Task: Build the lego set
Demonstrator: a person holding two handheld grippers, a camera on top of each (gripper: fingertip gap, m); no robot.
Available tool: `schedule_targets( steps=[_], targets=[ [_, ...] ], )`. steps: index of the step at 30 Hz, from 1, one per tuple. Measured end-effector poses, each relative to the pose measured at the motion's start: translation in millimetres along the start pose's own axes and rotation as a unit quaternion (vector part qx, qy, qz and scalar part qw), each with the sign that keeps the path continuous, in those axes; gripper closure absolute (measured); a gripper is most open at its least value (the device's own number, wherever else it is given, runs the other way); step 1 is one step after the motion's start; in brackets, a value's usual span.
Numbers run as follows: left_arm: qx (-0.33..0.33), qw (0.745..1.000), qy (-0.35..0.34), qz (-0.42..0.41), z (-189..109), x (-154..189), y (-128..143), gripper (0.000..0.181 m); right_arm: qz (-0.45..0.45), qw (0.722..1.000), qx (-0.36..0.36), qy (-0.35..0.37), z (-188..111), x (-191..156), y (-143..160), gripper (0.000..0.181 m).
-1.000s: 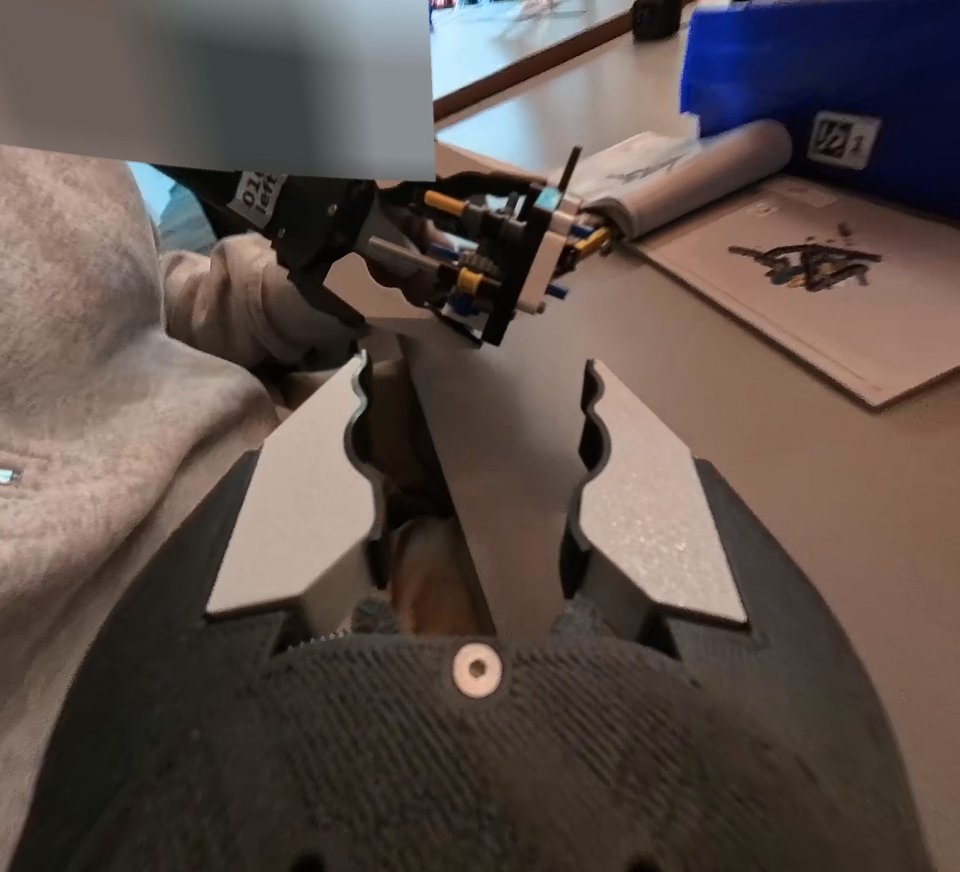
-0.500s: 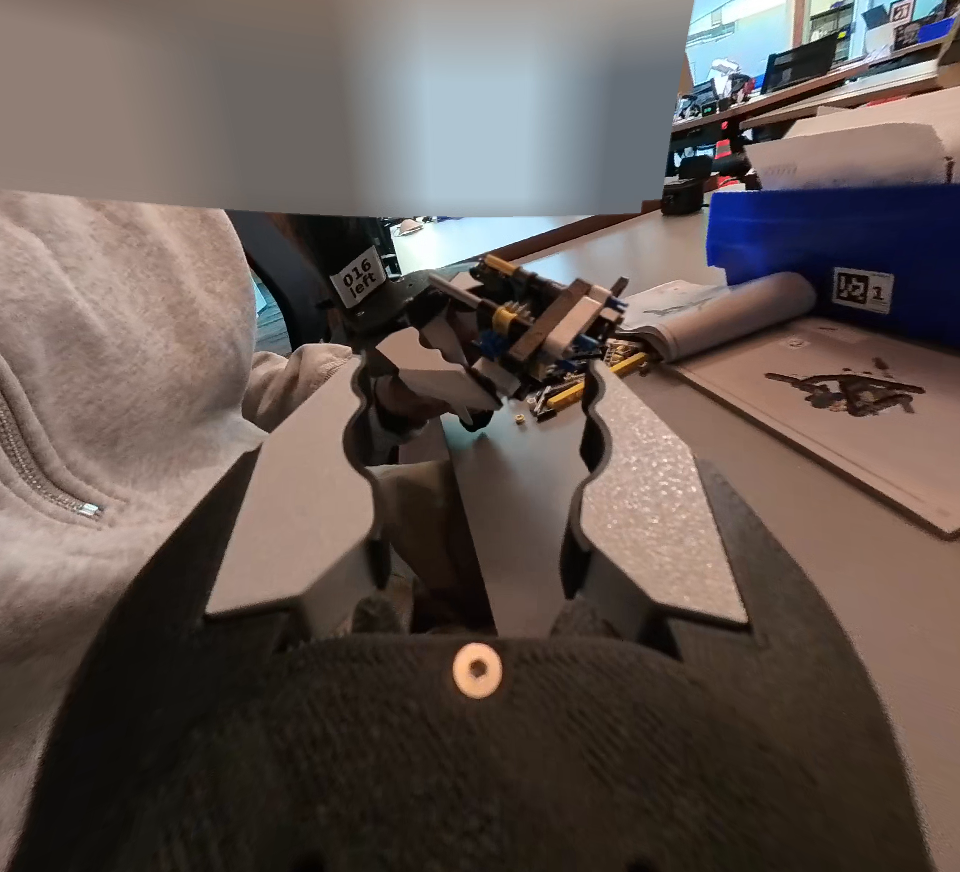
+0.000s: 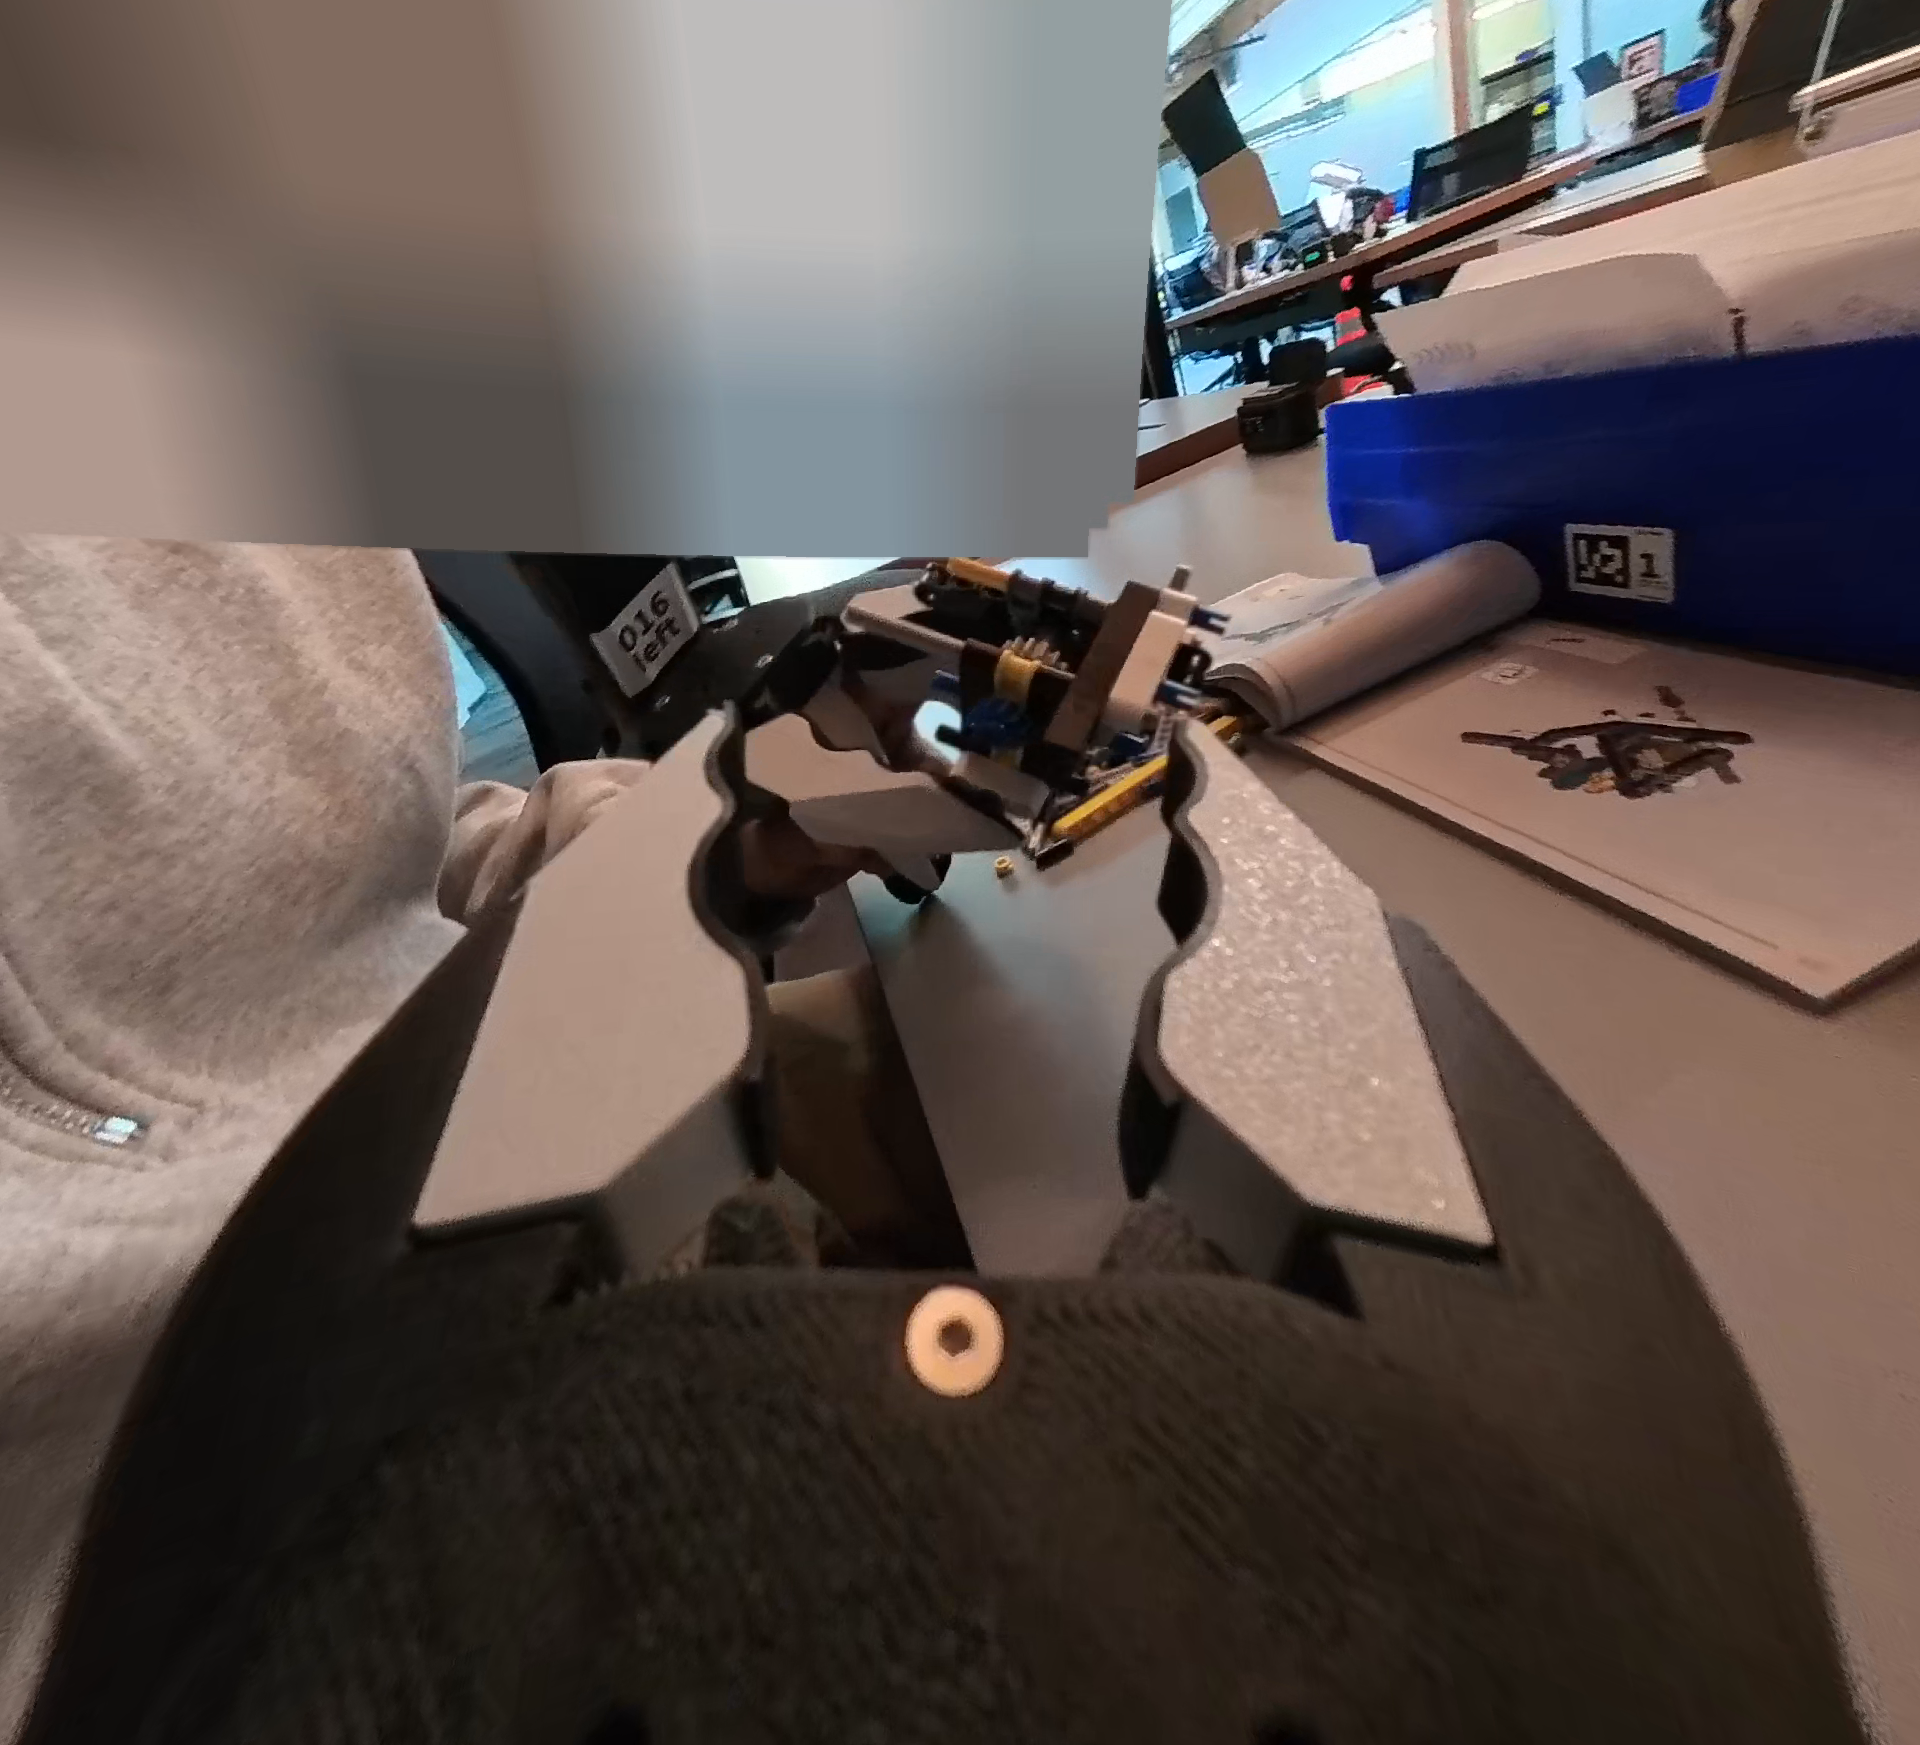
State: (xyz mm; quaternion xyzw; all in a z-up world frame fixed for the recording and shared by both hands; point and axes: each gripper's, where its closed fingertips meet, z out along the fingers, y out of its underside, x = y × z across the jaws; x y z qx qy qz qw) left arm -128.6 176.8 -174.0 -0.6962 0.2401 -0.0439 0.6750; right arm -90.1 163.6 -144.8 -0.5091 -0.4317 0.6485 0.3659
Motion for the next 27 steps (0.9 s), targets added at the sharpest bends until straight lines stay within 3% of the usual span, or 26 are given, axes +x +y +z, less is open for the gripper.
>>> schedule_targets(
  steps=[5,18,27],
  targets=[
    [-0.012,0.999,-0.010,0.051,3,7,3,0.107,-0.003,0.999,0.018,0.027,2,2,-5,0.106],
    [-0.069,0.985,-0.040,0.155,4,1,22,0.108,-0.024,0.992,-0.101,0.077,6,15,26,0.091],
    [-0.087,0.966,-0.024,0.243,4,11,30,0.107,-0.045,0.986,-0.146,0.071,6,16,41,0.087]
  ],
)
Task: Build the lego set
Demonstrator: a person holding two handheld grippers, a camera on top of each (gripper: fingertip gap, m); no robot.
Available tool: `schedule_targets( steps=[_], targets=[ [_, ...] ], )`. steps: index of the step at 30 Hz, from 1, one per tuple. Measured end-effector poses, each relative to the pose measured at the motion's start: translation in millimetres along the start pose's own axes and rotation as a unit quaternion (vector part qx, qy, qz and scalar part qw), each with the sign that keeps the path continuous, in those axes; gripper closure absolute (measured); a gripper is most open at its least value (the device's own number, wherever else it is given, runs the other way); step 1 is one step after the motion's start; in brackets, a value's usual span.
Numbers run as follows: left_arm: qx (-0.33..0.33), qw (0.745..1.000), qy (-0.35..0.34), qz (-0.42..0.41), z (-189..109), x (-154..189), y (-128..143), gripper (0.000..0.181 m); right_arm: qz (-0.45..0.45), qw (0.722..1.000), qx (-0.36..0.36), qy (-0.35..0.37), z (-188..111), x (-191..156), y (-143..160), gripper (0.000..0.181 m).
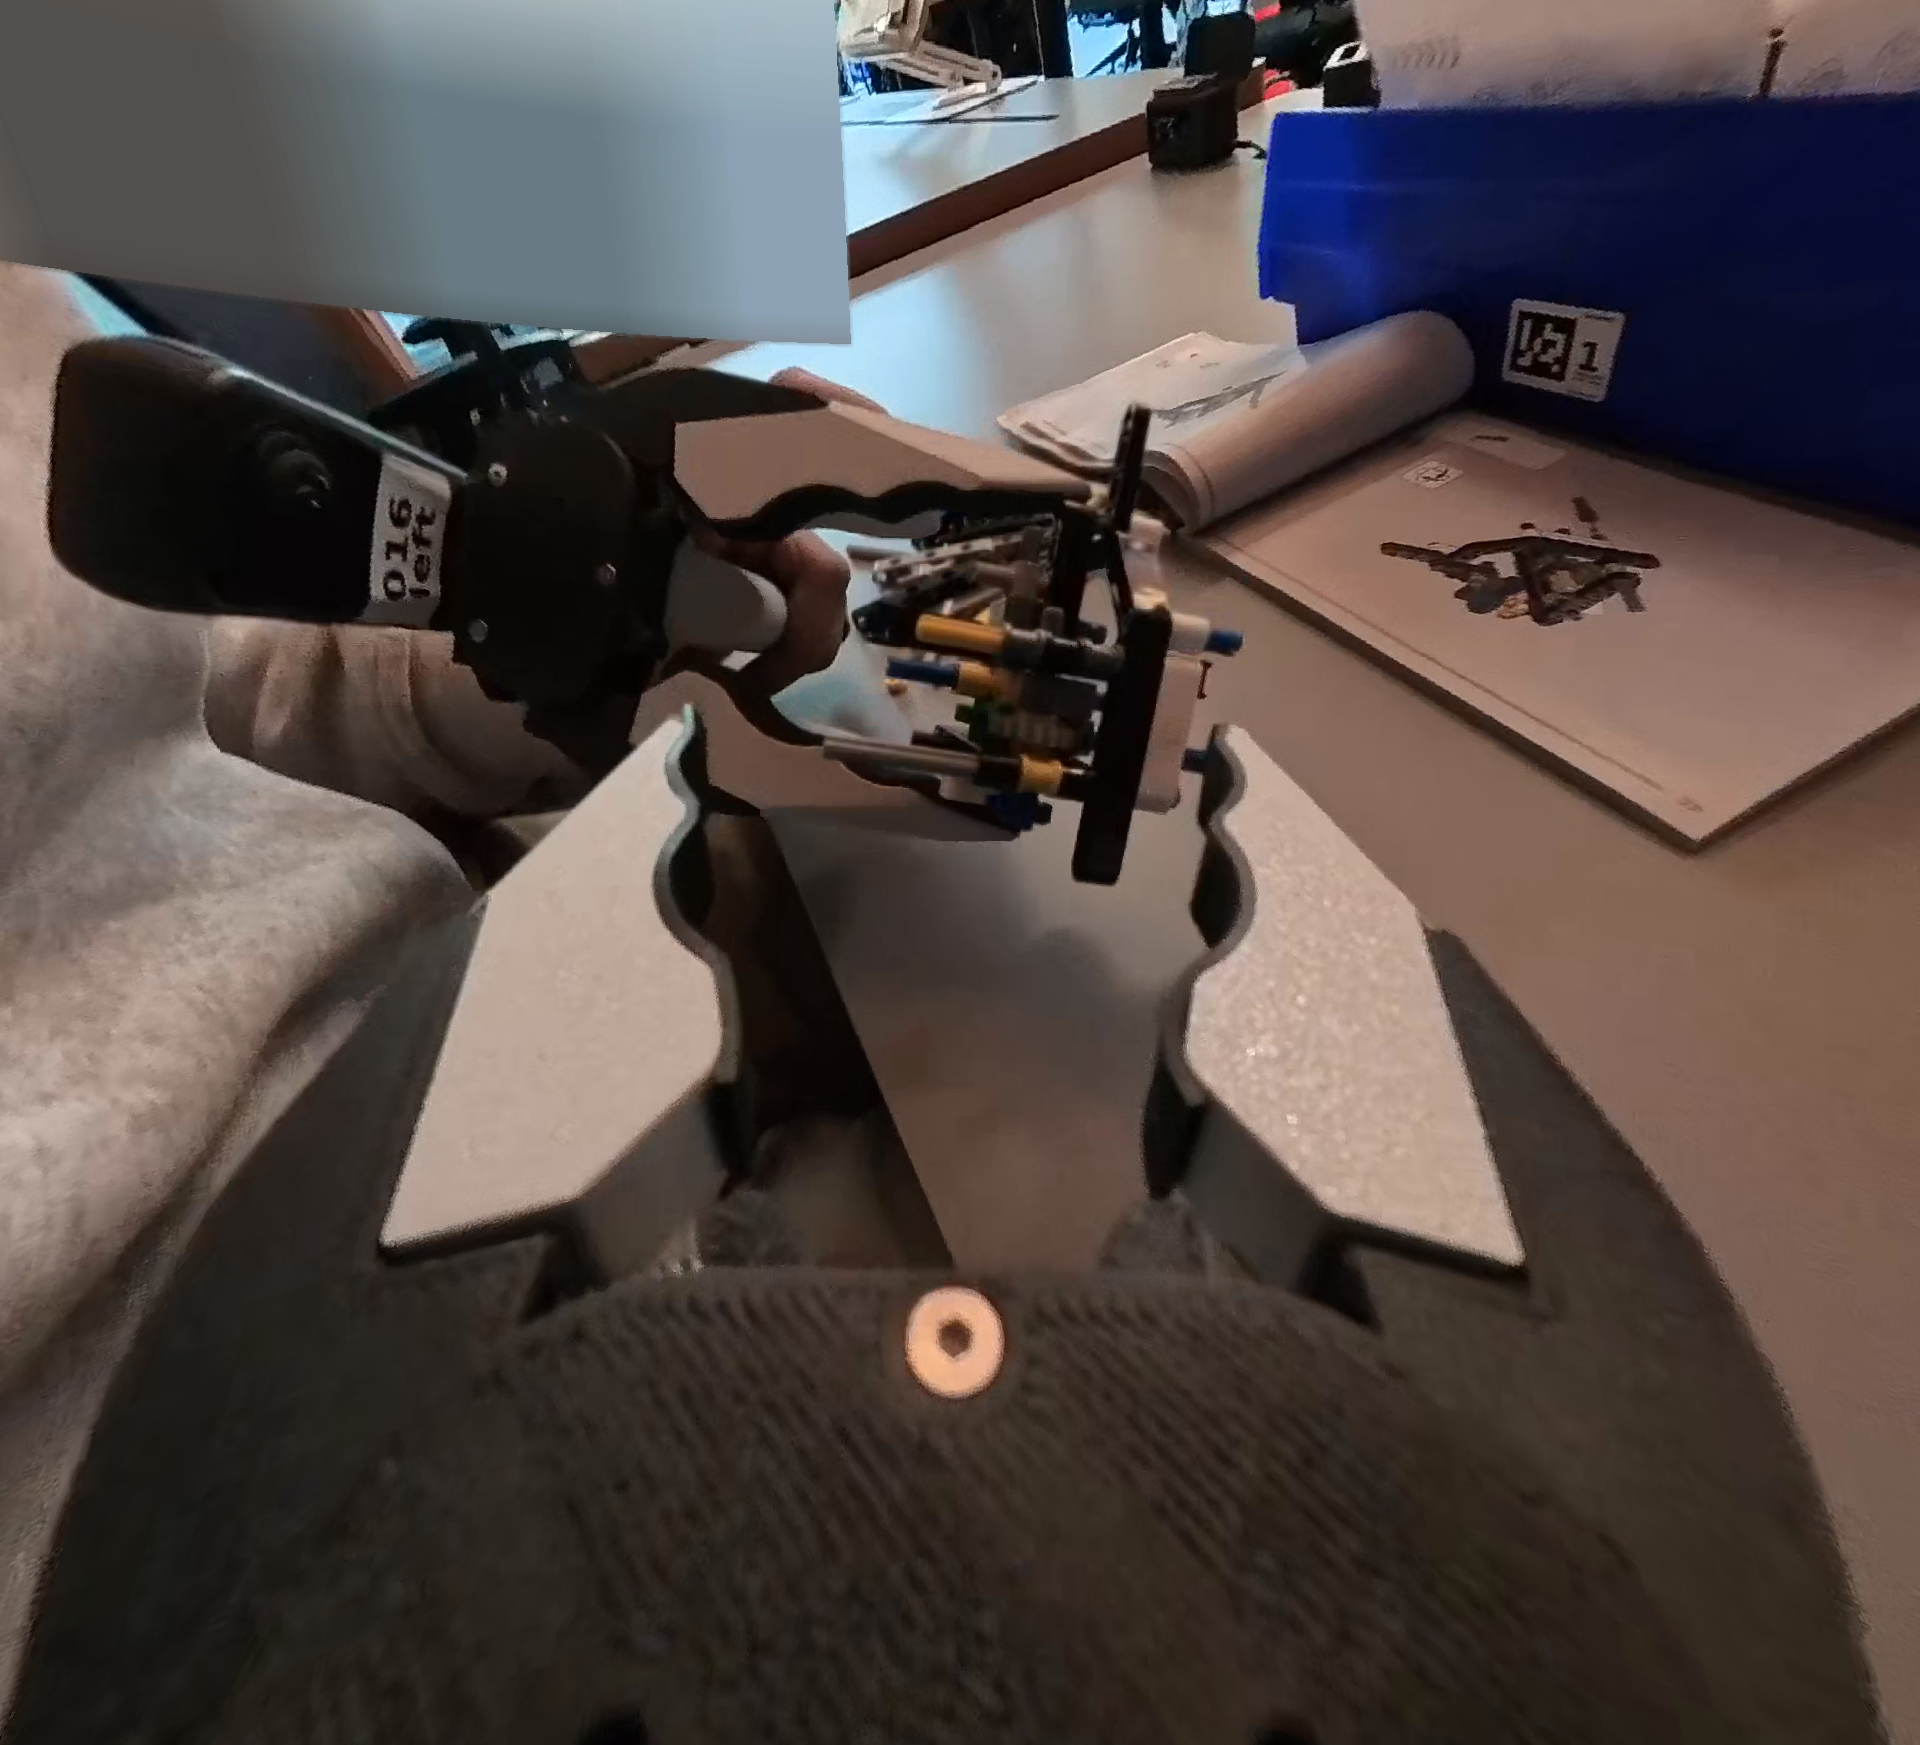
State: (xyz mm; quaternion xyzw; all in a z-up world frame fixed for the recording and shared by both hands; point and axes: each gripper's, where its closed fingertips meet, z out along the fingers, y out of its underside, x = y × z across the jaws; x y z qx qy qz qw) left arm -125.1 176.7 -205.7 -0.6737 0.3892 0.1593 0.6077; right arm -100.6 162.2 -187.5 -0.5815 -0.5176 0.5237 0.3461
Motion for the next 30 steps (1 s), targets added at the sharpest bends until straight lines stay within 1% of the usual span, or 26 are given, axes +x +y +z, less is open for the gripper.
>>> schedule_targets(
  steps=[3,6,16,21,27,30],
  targets=[
    [0.009,1.000,0.011,0.003,-1,4,-3,0.107,-0.025,0.999,-0.019,-0.003,1,-1,7,0.086],
    [0.018,1.000,0.026,0.002,-3,8,-4,0.107,-0.034,0.999,-0.028,-0.016,1,-4,11,0.093],
    [0.017,0.999,0.028,0.025,-5,10,-3,0.107,0.030,0.998,-0.017,-0.053,-3,-6,9,0.093],
    [0.024,0.998,0.037,0.034,-6,14,-6,0.107,0.025,0.998,-0.028,-0.051,-5,-4,13,0.100],
    [0.034,0.998,0.045,0.034,-8,16,-8,0.107,0.009,0.998,-0.040,-0.050,-6,-4,18,0.104],
    [0.039,0.998,0.043,0.039,-9,16,-10,0.107,0.020,0.997,-0.036,-0.060,-6,-6,17,0.103]
  ],
)
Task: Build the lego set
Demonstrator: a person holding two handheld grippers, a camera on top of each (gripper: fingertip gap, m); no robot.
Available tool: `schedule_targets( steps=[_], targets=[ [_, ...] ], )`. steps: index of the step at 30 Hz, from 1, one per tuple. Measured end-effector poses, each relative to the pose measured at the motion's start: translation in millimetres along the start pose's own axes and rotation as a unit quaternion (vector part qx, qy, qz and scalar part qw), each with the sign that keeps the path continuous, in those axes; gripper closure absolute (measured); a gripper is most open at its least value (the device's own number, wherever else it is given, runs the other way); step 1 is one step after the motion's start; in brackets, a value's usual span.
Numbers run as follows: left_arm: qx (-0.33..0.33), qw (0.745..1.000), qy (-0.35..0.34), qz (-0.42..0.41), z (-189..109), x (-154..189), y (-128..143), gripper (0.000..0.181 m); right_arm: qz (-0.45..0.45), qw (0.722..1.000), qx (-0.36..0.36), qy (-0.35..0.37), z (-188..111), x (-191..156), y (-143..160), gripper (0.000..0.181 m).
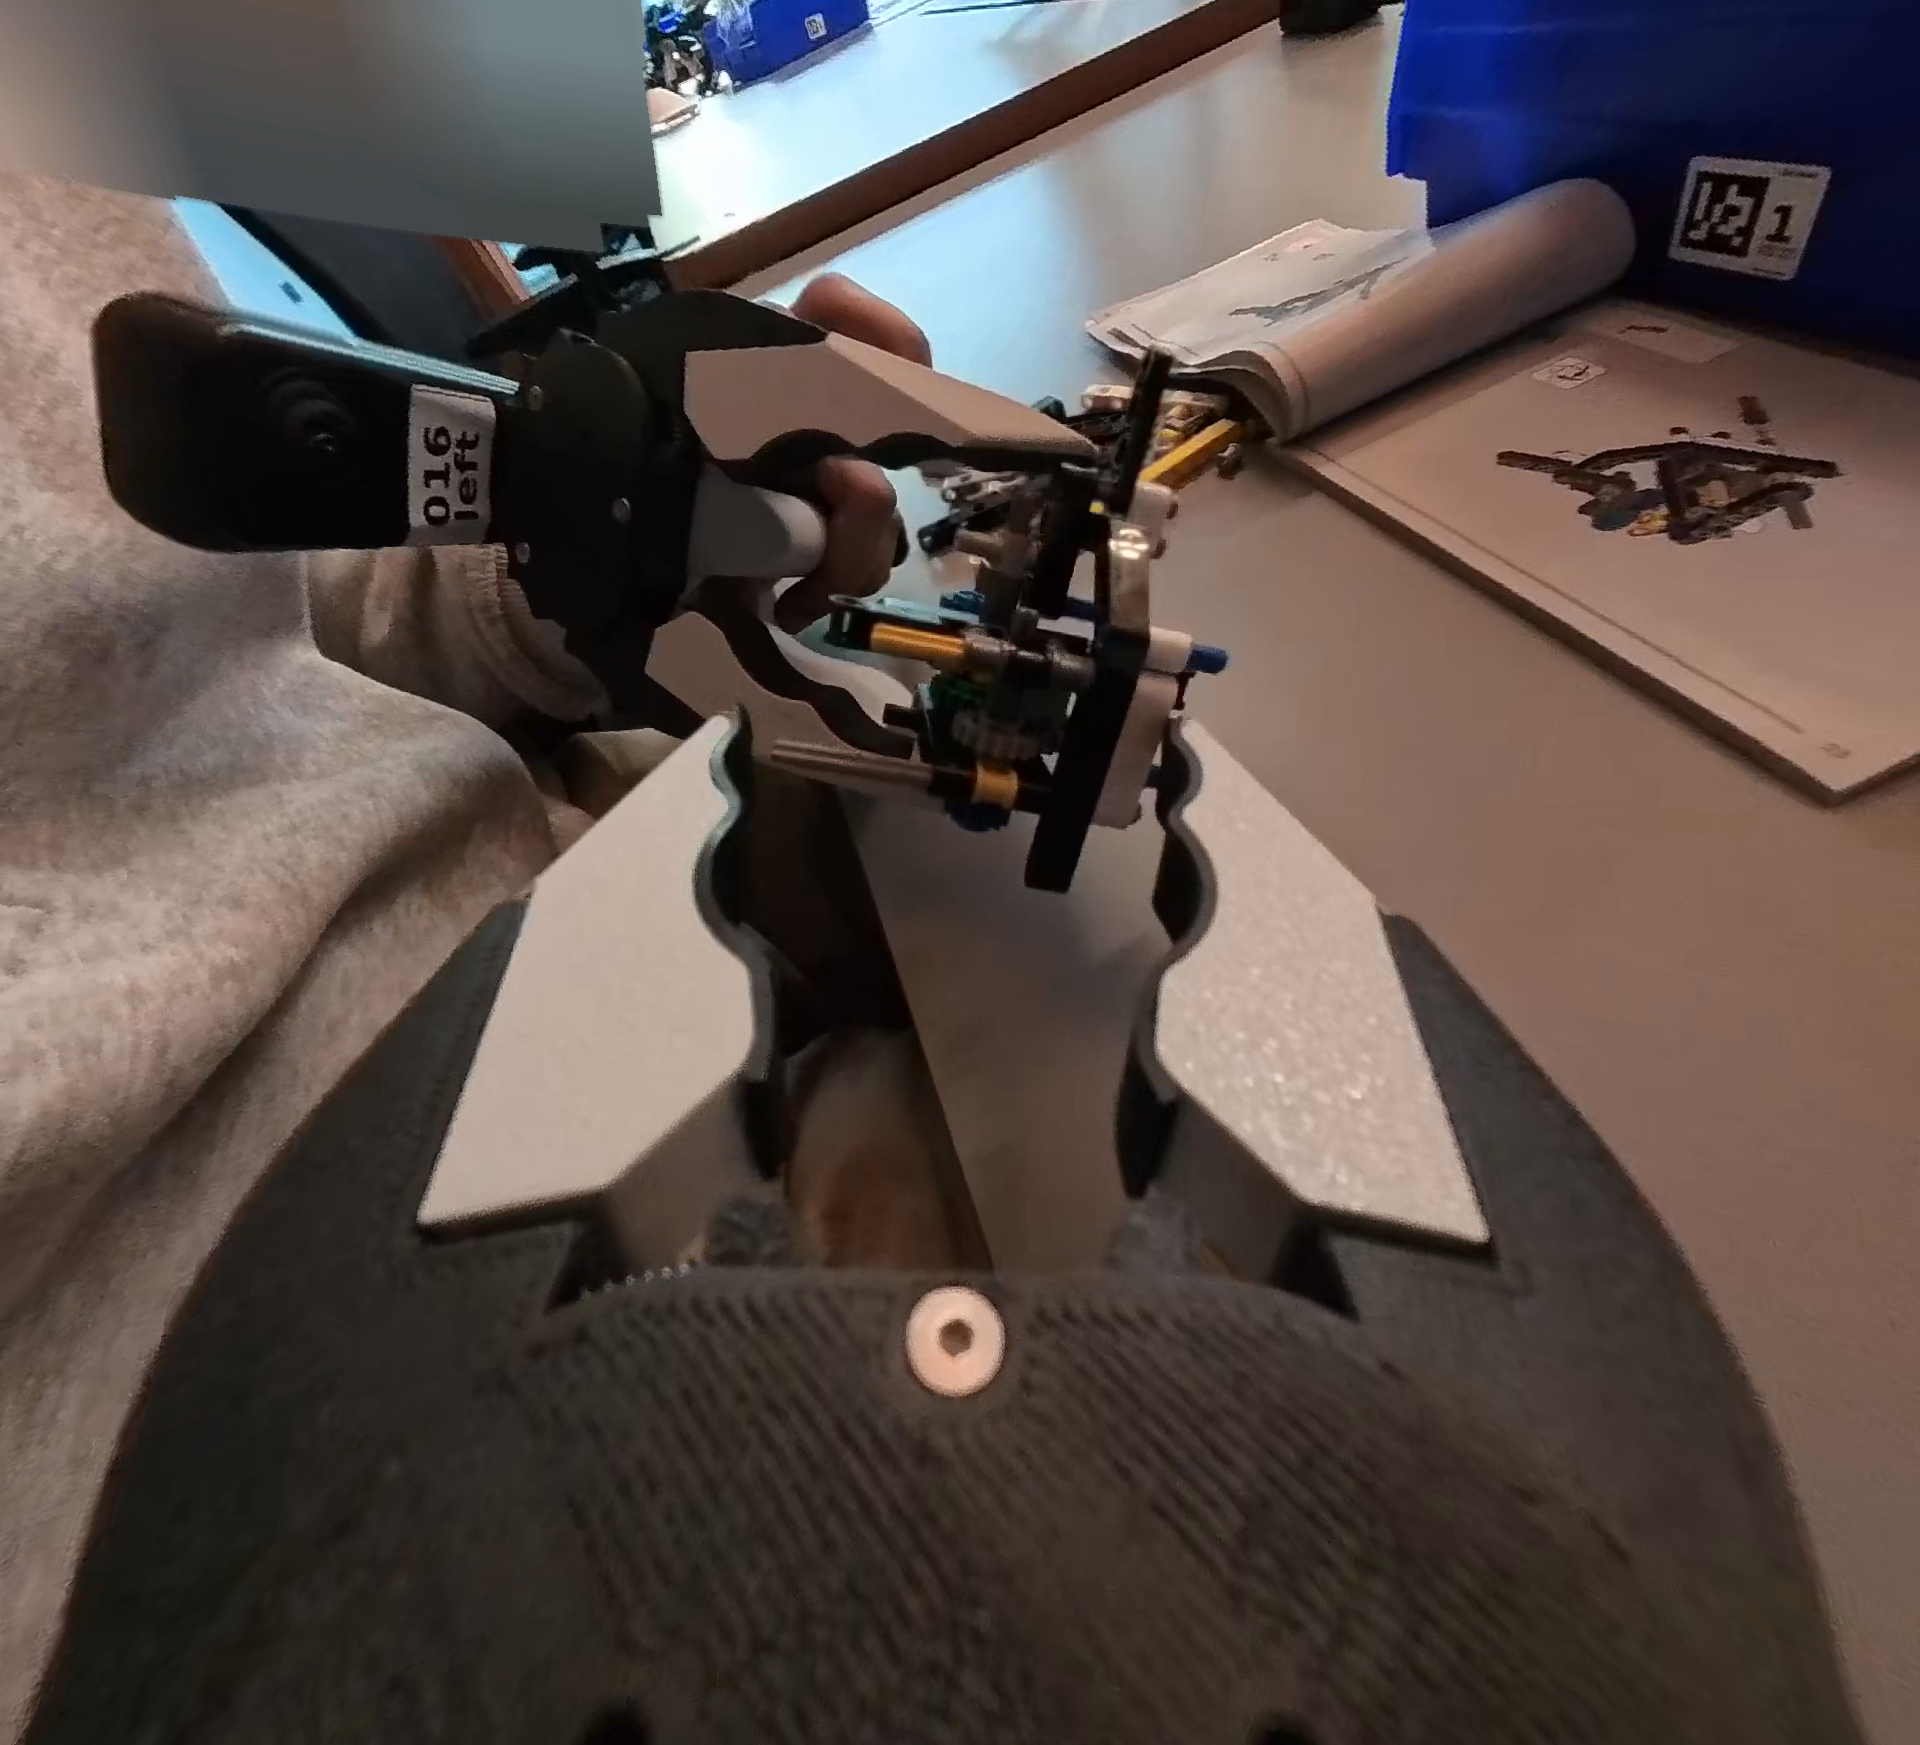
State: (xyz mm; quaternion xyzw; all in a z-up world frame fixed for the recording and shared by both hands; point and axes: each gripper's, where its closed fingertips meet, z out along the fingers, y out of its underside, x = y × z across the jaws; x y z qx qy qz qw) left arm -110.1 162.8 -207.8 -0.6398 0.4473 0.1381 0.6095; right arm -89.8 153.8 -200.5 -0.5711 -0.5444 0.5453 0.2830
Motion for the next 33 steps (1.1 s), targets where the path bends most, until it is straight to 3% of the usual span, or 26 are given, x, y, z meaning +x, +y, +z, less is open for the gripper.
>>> schedule_targets(
  steps=[33],
  targets=[
    [0.010,0.999,-0.025,0.019,-0.5,-5.5,-7.6,0.108,-0.009,1.000,-0.001,-0.004,-1.2,-4.3,-3.4,0.109]
  ],
)
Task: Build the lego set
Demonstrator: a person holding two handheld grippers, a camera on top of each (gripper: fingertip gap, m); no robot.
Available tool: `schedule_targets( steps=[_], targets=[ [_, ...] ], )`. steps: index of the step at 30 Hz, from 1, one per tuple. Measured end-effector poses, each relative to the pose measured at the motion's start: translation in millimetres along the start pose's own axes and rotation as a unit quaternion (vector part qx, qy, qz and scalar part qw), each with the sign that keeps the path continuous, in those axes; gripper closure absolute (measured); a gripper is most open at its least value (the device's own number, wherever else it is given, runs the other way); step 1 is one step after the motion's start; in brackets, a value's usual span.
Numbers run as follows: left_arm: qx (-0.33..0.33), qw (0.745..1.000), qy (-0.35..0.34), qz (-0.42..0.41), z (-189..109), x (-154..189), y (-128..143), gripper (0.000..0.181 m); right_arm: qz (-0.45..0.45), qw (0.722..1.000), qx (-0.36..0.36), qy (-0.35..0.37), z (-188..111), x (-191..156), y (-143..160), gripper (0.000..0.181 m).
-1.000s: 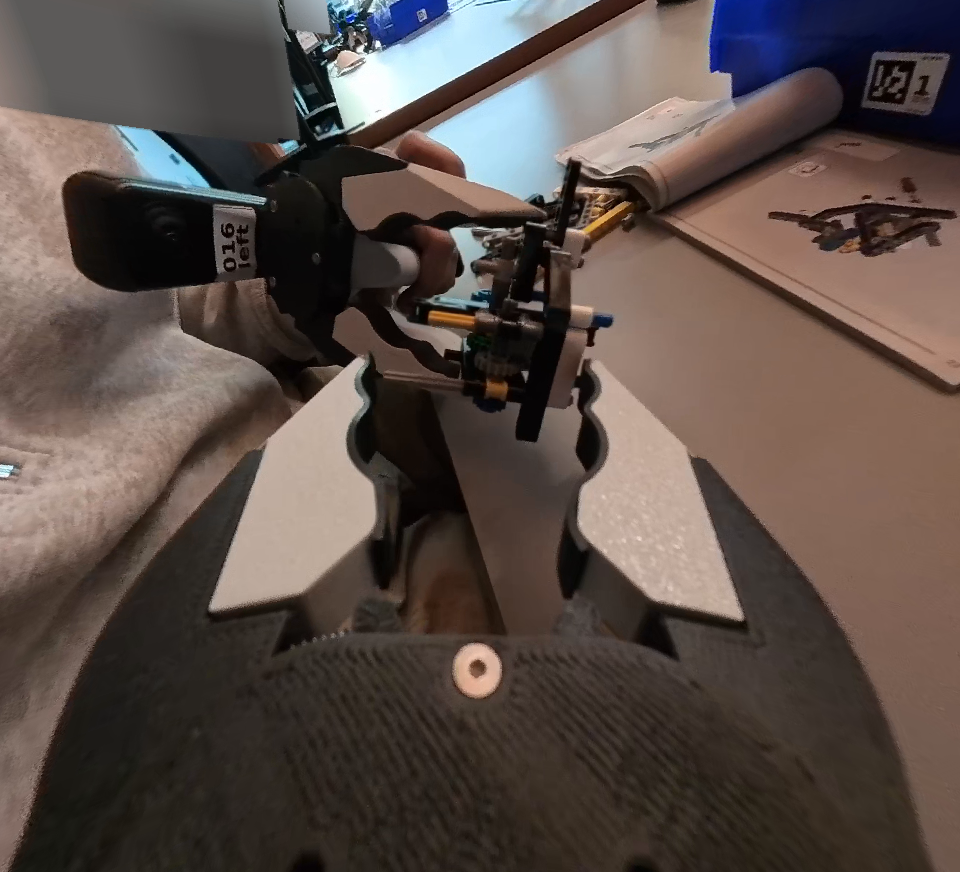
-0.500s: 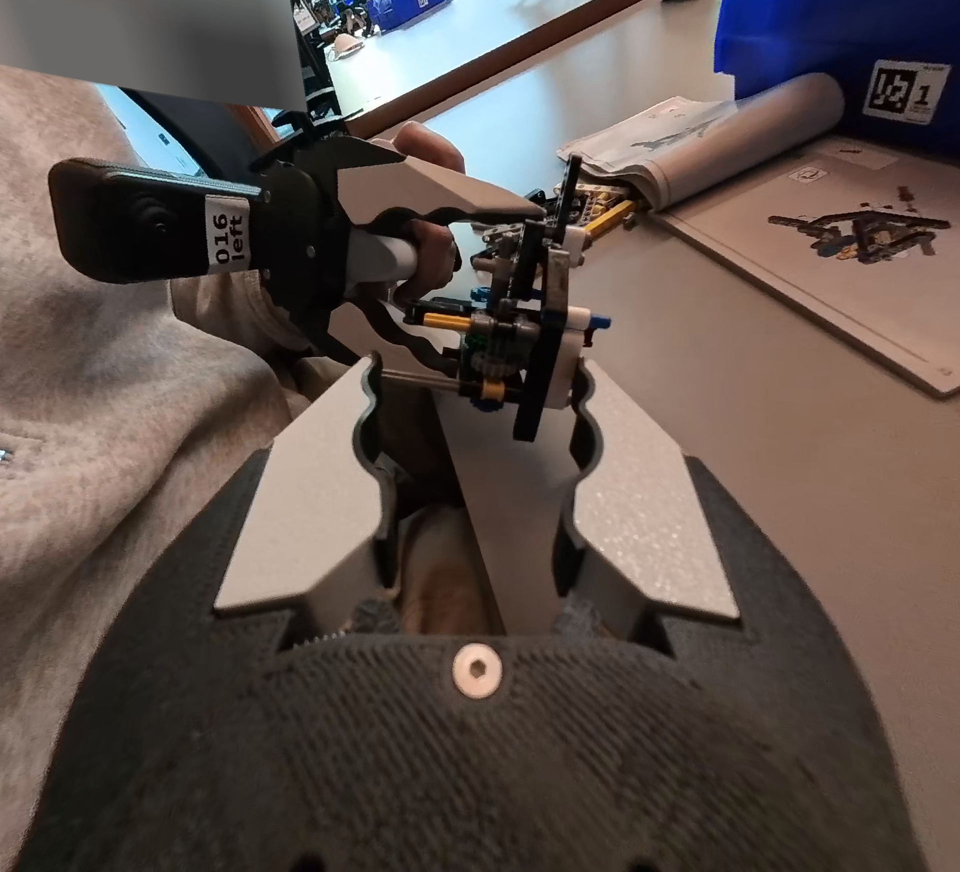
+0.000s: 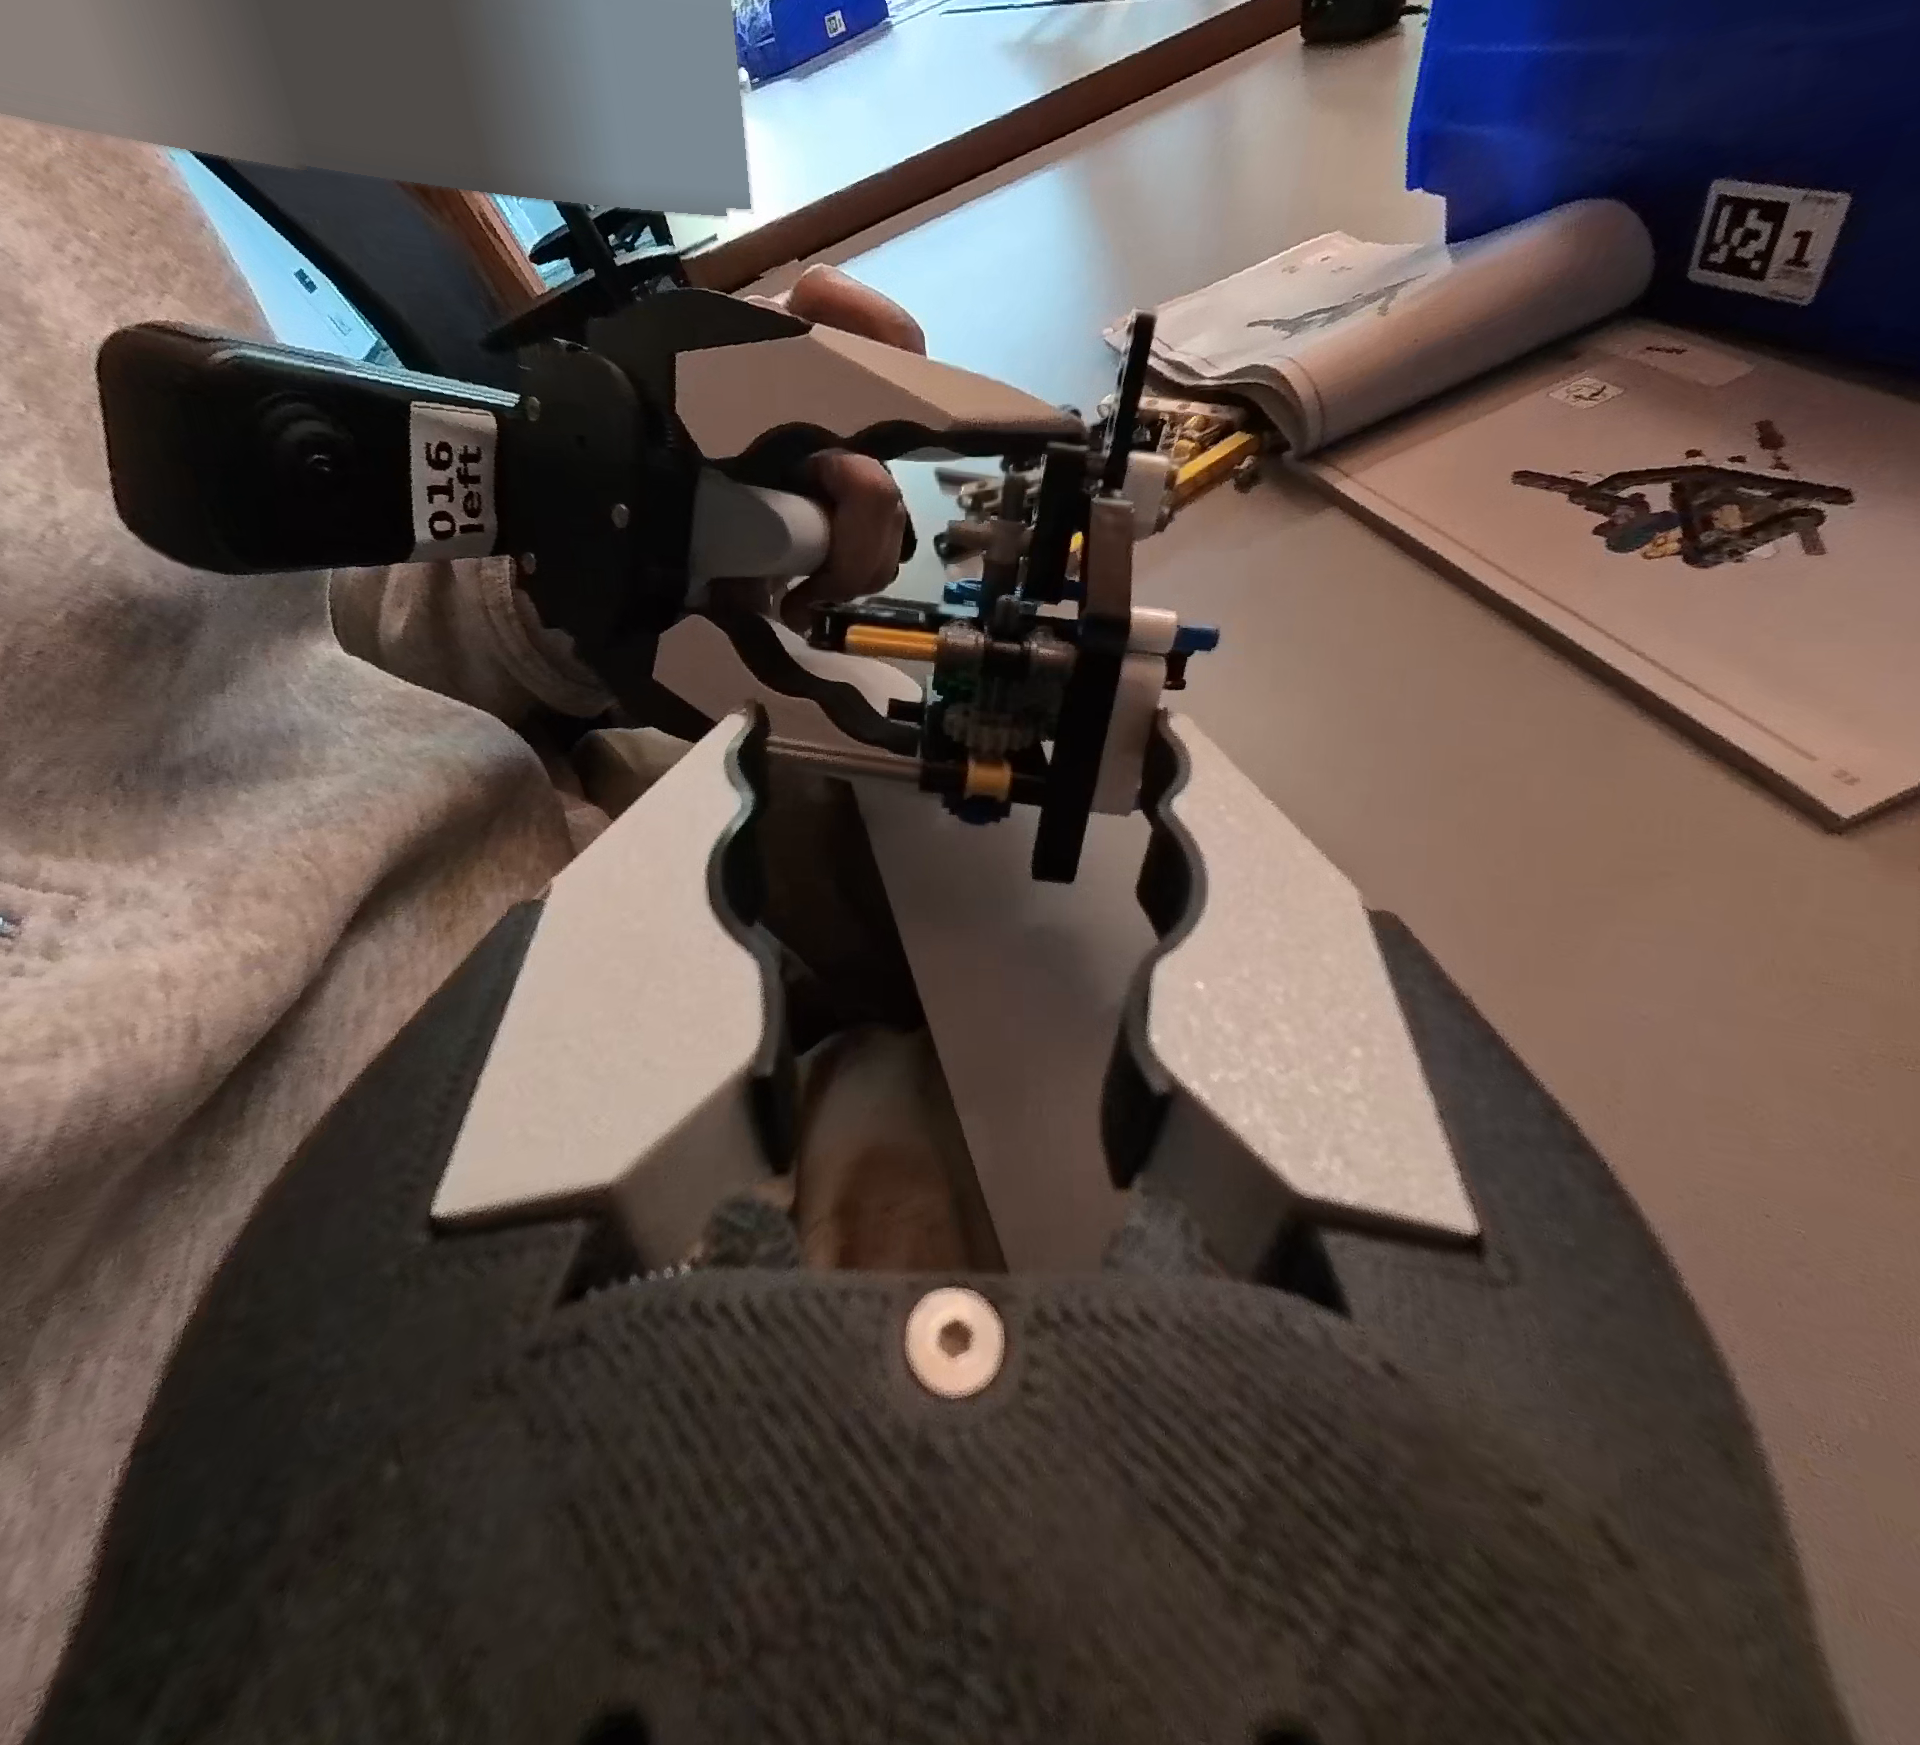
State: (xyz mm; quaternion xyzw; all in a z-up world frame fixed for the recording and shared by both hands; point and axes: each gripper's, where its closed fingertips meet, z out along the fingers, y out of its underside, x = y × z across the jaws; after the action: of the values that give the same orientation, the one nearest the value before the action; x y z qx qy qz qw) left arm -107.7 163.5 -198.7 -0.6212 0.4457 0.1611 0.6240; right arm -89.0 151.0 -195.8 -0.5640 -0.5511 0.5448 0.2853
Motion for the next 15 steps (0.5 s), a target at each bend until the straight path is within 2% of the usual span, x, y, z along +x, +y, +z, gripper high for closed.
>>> schedule_targets(
  steps=[15],
  targets=[
    [-0.004,1.000,-0.009,-0.004,-1.0,-4.9,0.9,0.108,-0.006,1.000,0.015,0.009,3.5,0.8,-4.5,0.109]
  ],
)
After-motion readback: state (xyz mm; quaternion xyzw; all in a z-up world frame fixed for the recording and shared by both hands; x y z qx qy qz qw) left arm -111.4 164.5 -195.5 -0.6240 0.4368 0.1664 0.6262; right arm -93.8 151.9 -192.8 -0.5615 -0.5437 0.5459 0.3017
